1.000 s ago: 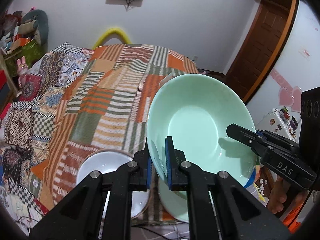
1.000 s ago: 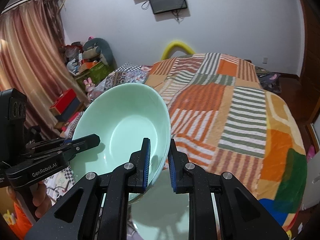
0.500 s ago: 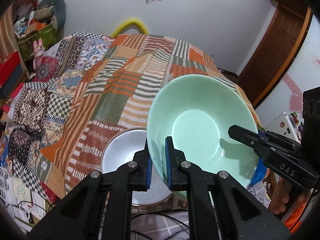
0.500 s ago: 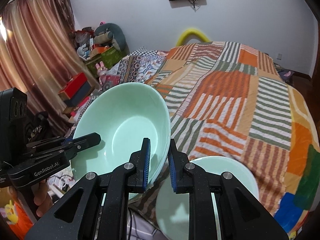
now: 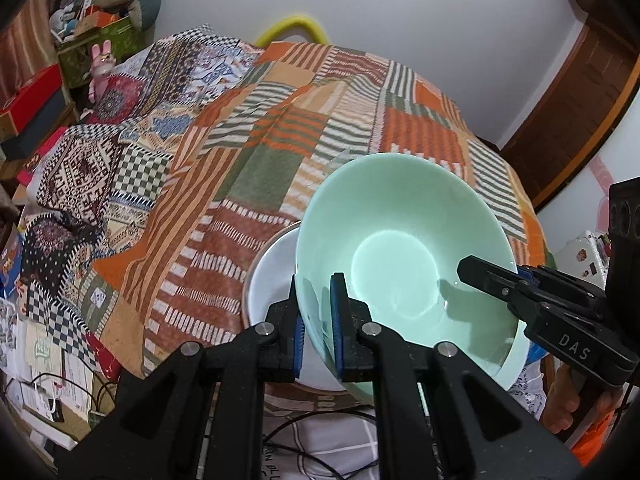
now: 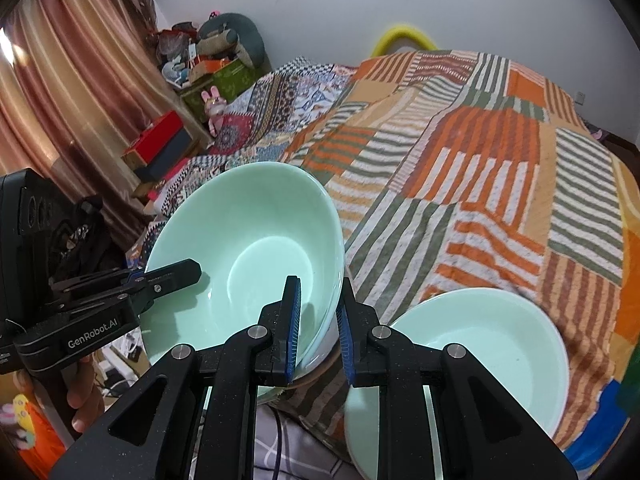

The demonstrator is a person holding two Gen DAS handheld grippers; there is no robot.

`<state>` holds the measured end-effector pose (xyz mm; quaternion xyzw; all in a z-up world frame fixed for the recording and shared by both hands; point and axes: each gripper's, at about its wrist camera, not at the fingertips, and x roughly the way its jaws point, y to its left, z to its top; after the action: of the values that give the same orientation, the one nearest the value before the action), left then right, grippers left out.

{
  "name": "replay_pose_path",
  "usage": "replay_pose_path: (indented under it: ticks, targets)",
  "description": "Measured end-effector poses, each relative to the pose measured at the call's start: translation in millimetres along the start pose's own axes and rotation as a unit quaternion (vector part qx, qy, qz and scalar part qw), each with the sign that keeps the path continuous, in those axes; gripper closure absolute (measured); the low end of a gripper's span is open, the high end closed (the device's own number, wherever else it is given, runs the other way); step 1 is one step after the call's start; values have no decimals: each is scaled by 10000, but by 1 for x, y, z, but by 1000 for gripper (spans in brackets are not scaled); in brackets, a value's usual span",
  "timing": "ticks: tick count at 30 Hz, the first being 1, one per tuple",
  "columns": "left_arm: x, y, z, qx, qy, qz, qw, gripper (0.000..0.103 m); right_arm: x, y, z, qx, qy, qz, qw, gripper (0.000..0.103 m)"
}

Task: Organize plates and bowls
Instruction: 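Lower the light green bowl into the white dotted bowl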

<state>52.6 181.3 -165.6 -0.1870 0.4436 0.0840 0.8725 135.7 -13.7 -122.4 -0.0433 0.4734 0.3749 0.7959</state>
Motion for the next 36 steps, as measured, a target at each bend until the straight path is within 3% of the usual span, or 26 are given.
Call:
replay_pose_path:
  ticks: [18,36]
  targets:
    - [48,32,-17,-292,513,236,9980,93,51,2,-15,76,725,-5,9973,85]
    - [50,33,-18,-326,496,275,9979,93,58,2,-16,15,744,18,9972,85]
